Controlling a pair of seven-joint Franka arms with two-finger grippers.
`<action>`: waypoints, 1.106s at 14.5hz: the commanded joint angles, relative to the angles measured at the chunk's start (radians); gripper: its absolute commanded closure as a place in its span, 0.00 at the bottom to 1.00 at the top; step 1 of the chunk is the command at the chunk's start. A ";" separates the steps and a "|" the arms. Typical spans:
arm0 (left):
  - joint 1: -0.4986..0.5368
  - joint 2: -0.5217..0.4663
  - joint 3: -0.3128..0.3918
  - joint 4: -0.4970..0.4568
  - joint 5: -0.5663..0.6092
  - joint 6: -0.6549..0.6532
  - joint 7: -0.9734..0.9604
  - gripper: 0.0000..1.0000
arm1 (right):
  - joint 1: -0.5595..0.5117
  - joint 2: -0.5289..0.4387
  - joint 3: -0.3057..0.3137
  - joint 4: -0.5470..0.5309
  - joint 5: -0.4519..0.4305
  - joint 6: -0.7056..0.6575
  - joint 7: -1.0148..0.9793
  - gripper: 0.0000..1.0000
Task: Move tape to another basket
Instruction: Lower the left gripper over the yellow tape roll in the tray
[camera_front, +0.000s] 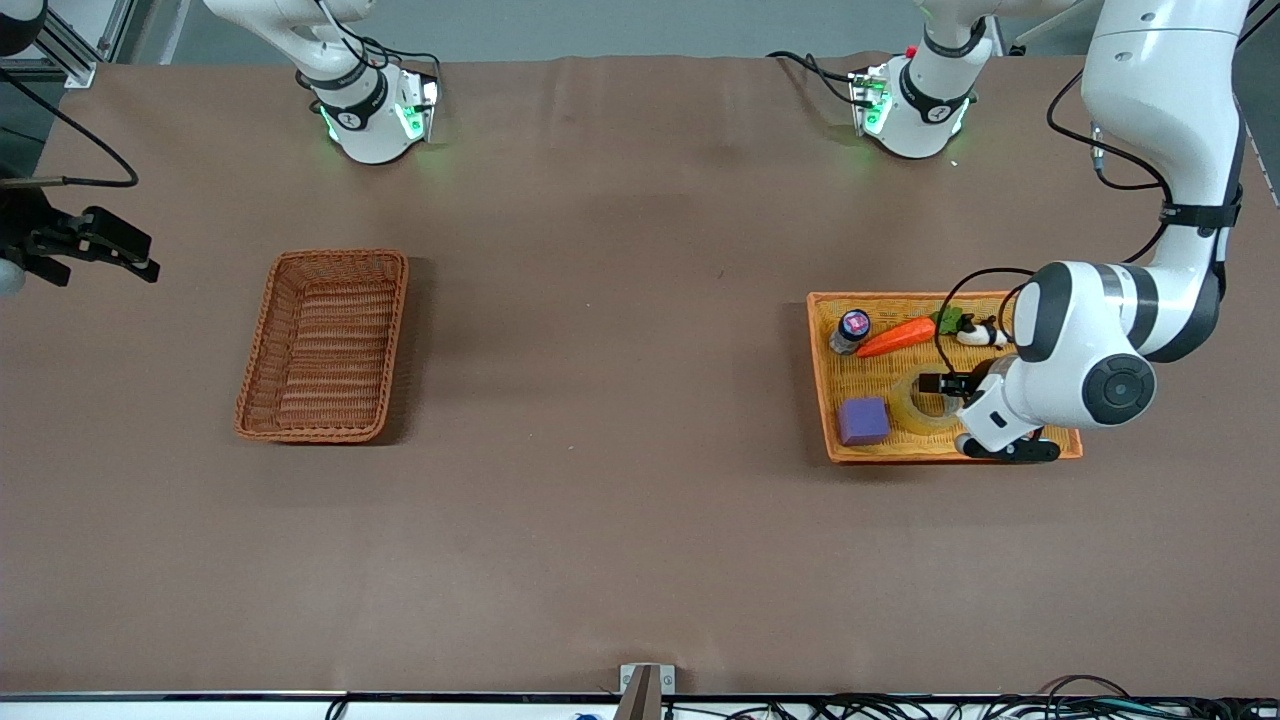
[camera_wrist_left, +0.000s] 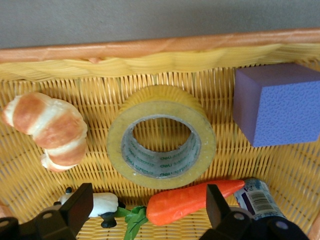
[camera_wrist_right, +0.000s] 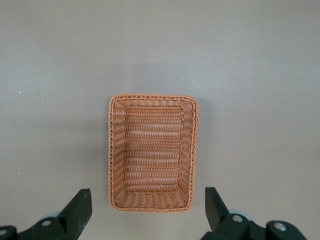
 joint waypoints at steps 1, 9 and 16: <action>0.006 -0.010 -0.002 -0.018 0.014 -0.028 -0.026 0.01 | -0.012 -0.010 0.006 -0.009 0.005 -0.003 -0.010 0.00; 0.038 0.073 -0.003 0.010 0.012 -0.021 0.004 0.02 | -0.013 -0.010 0.006 -0.009 0.005 -0.002 -0.010 0.00; 0.038 0.138 -0.002 0.062 0.005 -0.004 0.004 0.12 | -0.010 -0.010 0.006 -0.007 0.005 -0.002 -0.009 0.00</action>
